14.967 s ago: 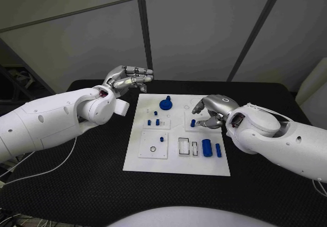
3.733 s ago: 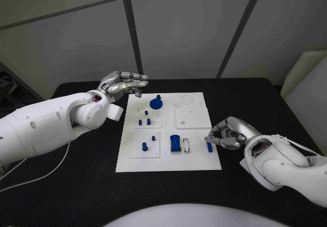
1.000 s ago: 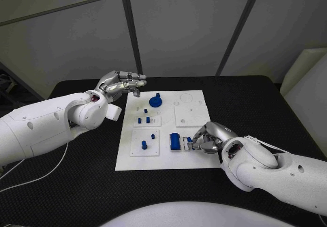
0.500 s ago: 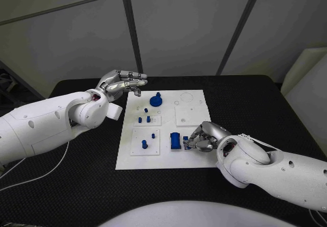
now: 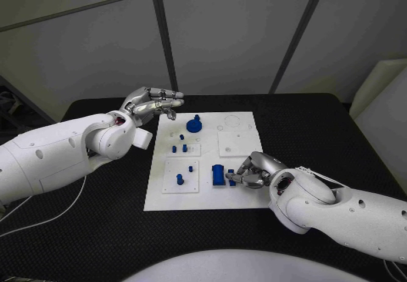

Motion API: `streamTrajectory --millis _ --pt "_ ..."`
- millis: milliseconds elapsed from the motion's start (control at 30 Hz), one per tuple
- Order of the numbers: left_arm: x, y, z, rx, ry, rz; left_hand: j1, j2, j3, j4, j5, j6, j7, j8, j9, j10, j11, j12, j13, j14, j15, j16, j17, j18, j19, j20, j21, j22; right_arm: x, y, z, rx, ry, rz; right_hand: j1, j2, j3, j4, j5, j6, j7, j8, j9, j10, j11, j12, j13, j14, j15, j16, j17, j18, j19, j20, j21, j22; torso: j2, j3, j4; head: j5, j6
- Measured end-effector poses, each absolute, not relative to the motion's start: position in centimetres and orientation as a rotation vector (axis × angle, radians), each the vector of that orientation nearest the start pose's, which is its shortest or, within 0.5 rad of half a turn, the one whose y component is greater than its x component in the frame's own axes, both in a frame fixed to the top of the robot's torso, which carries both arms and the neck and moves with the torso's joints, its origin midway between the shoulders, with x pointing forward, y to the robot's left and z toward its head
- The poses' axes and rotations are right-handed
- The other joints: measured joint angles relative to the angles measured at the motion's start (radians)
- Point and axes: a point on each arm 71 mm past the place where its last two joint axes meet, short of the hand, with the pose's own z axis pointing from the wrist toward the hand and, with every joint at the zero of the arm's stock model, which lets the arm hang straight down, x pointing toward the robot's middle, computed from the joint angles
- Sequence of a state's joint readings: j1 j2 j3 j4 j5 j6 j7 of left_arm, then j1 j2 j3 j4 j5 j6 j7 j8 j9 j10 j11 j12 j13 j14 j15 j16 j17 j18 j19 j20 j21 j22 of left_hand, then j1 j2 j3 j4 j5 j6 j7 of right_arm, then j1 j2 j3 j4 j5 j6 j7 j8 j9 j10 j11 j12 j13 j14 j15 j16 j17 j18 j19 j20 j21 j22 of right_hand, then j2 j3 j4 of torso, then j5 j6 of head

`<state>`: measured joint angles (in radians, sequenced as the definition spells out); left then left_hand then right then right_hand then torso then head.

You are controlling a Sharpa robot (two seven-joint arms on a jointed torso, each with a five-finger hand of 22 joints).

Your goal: Assemble the parts on the task board

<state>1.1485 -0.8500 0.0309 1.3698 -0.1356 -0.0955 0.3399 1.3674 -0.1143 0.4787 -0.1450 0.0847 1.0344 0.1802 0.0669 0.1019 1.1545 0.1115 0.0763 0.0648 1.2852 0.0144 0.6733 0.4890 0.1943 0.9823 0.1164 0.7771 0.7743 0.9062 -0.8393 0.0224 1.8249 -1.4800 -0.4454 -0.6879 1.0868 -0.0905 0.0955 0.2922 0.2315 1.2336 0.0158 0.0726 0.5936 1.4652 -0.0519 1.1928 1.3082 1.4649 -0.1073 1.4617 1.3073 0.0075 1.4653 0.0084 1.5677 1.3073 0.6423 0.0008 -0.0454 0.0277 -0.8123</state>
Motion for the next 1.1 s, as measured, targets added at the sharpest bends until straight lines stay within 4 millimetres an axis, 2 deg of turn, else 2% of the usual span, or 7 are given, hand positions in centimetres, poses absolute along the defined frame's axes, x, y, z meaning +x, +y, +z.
streamTrajectory --millis 67,167,300,500,767,933,1100 --pt "51.02 24.87 -18.96 -1.019 1.509 -1.556 0.000 0.000 0.000 0.000 0.000 0.000 0.000 0.000 0.000 0.000 0.000 0.000 0.000 0.000 0.000 0.000 0.000 0.000 0.000 0.000 0.000 0.000 37.92 -15.00 -26.15 0.286 1.934 0.498 -0.011 -0.007 0.000 0.000 -0.050 0.003 0.003 0.000 0.005 0.000 0.000 0.000 0.000 0.000 0.000 0.000 0.000 0.000 0.000 0.000 0.000 0.000 0.000 -0.0001 0.0000 0.000 0.000" --pt "51.02 24.87 -18.96 -1.019 1.511 -1.557 0.000 0.000 0.000 0.000 0.000 0.000 0.000 0.000 0.000 0.000 0.000 0.000 0.000 0.000 0.000 0.000 0.000 0.000 0.000 0.000 0.000 0.000 37.94 -15.11 -26.18 0.285 1.935 0.494 -0.003 -0.013 0.000 0.000 -0.085 0.006 -0.001 0.000 0.012 0.000 0.000 0.000 0.000 0.000 0.000 0.000 0.000 0.000 0.000 0.000 0.000 0.000 0.000 -0.0002 0.0000 -0.001 0.001" --pt "51.01 24.88 -18.97 -1.019 1.512 -1.556 0.000 0.000 0.000 0.000 0.000 0.000 0.000 0.000 0.000 0.000 0.000 0.000 0.000 0.000 0.000 0.000 0.000 0.000 0.000 0.000 0.000 -0.001 37.95 -15.34 -26.22 0.280 1.938 0.486 0.078 -0.031 0.012 -0.022 -0.133 0.006 -0.001 0.000 0.023 0.000 0.000 0.000 0.000 0.000 0.000 0.000 0.000 0.000 0.000 0.000 0.000 0.000 0.000 -0.0002 0.0000 -0.002 0.001" --pt "51.02 24.90 -18.98 -1.020 1.514 -1.556 0.000 0.000 0.000 0.000 0.000 0.000 0.000 0.000 0.000 0.000 0.000 0.000 0.000 0.000 0.000 0.000 0.000 0.000 0.000 0.000 0.000 -0.001 37.91 -15.50 -26.24 0.265 1.944 0.480 0.184 -0.038 0.025 -0.078 -0.148 0.006 -0.001 0.000 0.034 0.000 0.000 0.000 0.000 0.000 0.000 0.000 0.000 0.000 0.004 -0.004 0.000 0.000 0.000 0.0000 0.0000 -0.001 -0.001" --pt "51.02 24.88 -18.99 -1.020 1.515 -1.556 0.000 0.000 0.000 0.000 0.000 0.000 0.000 0.000 0.000 0.000 0.000 0.000 0.000 0.000 0.000 0.000 0.000 0.000 0.000 0.000 0.000 -0.001 38.07 -15.42 -26.16 0.244 1.939 0.488 0.234 -0.034 0.034 -0.114 -0.151 0.006 -0.001 0.000 0.038 0.000 0.000 0.000 0.001 0.004 -0.004 0.000 0.000 0.000 0.004 -0.004 0.000 0.000 0.000 0.0002 0.0001 0.000 -0.003" --pt "51.03 24.89 -19.00 -1.021 1.516 -1.556 0.000 0.000 0.000 0.000 0.000 0.000 0.000 0.000 0.000 0.000 0.000 0.000 0.000 0.000 0.000 0.000 0.000 0.000 0.000 0.000 0.000 -0.001 38.16 -15.45 -26.18 0.239 1.932 0.493 0.222 -0.021 0.018 -0.098 -0.157 0.006 -0.001 0.000 0.039 0.000 0.000 0.000 0.003 0.004 -0.004 0.000 0.000 0.000 0.004 -0.004 0.000 0.000 0.000 0.0002 0.0005 0.000 -0.001" --pt "51.03 24.88 -19.01 -1.021 1.517 -1.556 0.000 0.000 0.000 0.000 0.000 0.000 0.000 0.000 0.000 0.000 0.000 0.000 0.000 0.000 0.000 0.000 0.000 0.000 0.000 0.000 0.000 -0.001 38.08 -15.85 -26.22 0.248 1.921 0.506 0.143 -0.031 -0.016 -0.030 -0.157 0.002 0.003 -0.001 0.040 0.000 0.000 -0.009 0.000 0.004 -0.004 0.000 0.001 0.000 0.004 -0.004 0.000 0.000 -0.001 0.0002 0.0005 0.001 0.000"
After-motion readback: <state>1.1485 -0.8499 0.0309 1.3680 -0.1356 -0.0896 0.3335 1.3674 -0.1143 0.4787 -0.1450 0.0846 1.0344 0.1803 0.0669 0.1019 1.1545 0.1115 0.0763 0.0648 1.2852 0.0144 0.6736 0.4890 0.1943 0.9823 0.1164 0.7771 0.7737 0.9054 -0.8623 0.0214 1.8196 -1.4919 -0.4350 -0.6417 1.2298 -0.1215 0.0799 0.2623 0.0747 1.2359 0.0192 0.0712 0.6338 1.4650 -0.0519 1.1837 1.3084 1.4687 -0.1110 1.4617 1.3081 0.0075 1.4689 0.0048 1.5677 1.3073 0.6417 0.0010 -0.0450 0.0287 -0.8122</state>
